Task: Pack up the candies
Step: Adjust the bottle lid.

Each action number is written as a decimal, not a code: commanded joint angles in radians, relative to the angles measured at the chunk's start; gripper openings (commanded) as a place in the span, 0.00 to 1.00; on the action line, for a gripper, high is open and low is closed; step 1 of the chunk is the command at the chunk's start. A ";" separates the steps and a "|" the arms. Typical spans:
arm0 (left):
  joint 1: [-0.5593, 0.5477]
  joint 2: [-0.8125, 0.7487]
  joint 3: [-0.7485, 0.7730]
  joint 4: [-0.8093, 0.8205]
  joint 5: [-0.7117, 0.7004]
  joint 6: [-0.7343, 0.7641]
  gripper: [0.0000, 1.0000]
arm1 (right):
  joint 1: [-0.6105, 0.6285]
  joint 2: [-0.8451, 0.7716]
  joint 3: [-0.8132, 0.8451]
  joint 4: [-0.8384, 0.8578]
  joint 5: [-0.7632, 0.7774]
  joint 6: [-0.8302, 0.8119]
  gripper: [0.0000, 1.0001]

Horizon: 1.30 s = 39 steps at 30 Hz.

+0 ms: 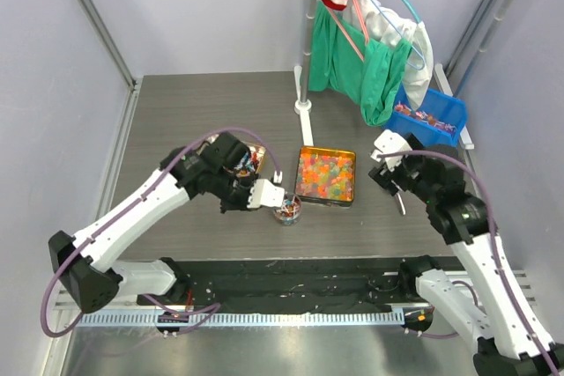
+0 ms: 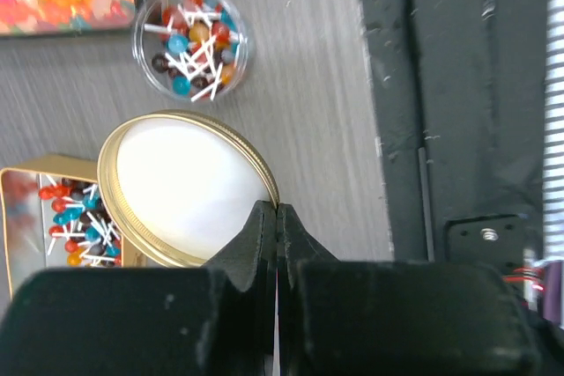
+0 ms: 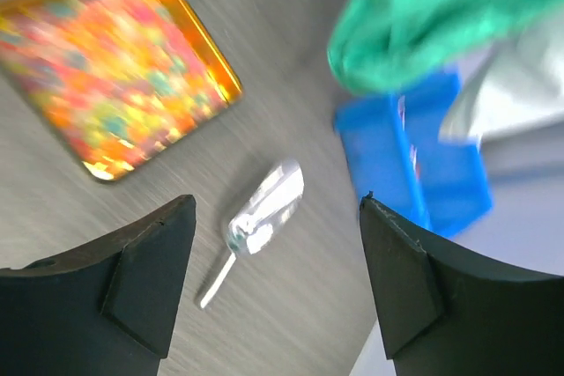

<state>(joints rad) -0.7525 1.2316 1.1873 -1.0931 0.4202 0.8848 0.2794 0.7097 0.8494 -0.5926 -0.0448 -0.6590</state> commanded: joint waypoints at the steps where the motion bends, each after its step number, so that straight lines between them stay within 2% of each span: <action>1: 0.021 0.101 0.185 -0.371 0.184 0.075 0.00 | 0.024 0.005 0.225 -0.196 -0.332 -0.103 0.80; 6: 0.030 0.239 0.346 -0.560 0.327 0.124 0.00 | 0.049 0.063 0.327 -0.230 -0.495 -0.146 0.84; 9: 0.030 0.289 0.380 -0.568 0.373 0.121 0.00 | 0.072 0.100 0.347 -0.254 -0.512 -0.206 0.88; 12: 0.031 0.315 0.405 -0.568 0.370 0.111 0.00 | 0.127 0.128 0.326 -0.254 -0.430 -0.257 0.89; 15: 0.038 0.327 0.416 -0.568 0.377 0.100 0.00 | 0.265 0.135 0.232 -0.165 -0.171 -0.283 0.89; 16: 0.038 0.328 0.416 -0.567 0.390 0.100 0.00 | 0.318 0.137 0.168 -0.141 -0.015 -0.297 0.89; 17: 0.039 0.332 0.414 -0.567 0.390 0.097 0.00 | 0.402 0.137 0.140 -0.089 0.037 -0.301 0.89; 18: 0.039 0.333 0.416 -0.567 0.390 0.095 0.00 | 0.420 0.145 0.123 -0.078 0.072 -0.300 0.89; 23: 0.042 0.332 0.403 -0.568 0.397 0.098 0.00 | 0.431 0.157 0.161 -0.033 -0.078 -0.229 0.88; 25: 0.045 0.332 0.405 -0.567 0.397 0.095 0.00 | 0.463 0.193 0.195 -0.021 -0.075 -0.203 0.87; 39: 0.076 0.361 0.408 -0.568 0.427 0.100 0.00 | 0.730 0.418 0.277 0.004 0.180 -0.301 0.81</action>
<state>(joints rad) -0.6502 1.5677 1.5700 -1.3651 0.8059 0.9943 0.9413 1.0695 1.0866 -0.6384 0.0387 -0.9127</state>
